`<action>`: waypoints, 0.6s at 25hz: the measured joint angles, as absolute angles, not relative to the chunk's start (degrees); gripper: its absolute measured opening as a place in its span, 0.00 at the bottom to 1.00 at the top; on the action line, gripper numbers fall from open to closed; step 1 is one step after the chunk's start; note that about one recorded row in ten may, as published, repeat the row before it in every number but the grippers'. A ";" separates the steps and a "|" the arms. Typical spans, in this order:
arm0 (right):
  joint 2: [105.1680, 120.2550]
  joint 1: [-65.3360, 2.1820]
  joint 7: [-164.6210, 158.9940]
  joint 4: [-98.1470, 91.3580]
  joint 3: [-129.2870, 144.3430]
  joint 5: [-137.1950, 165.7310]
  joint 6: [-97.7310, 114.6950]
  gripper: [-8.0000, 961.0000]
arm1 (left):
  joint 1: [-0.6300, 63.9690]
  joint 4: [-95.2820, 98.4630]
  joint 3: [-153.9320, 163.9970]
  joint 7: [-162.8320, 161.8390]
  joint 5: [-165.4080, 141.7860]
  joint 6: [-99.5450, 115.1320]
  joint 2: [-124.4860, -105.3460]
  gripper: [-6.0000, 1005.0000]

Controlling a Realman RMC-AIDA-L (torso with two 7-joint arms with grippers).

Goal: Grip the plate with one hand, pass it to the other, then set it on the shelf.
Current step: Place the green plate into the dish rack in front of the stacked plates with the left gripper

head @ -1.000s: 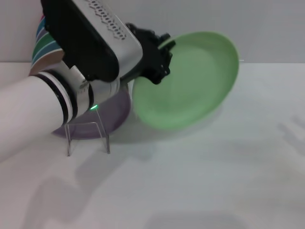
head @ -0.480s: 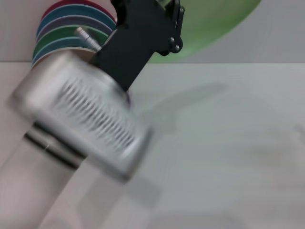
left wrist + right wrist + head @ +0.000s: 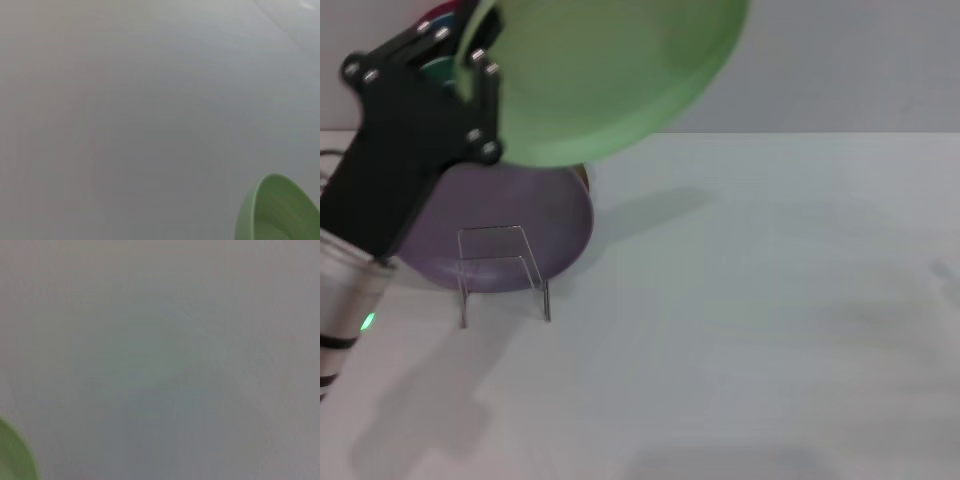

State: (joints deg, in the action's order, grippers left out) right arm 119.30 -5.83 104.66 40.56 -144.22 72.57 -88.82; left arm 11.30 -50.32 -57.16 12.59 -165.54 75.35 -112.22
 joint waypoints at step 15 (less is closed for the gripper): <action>119.21 -5.84 104.56 40.51 -142.27 73.15 -90.27 0.62 | 21.39 -13.98 -60.94 0.58 -165.54 100.27 -112.95 0.09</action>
State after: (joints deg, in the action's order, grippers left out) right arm 119.21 -5.84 104.56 40.51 -142.27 73.15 -90.27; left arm 21.39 -13.98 -60.94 0.58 -165.54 100.27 -112.95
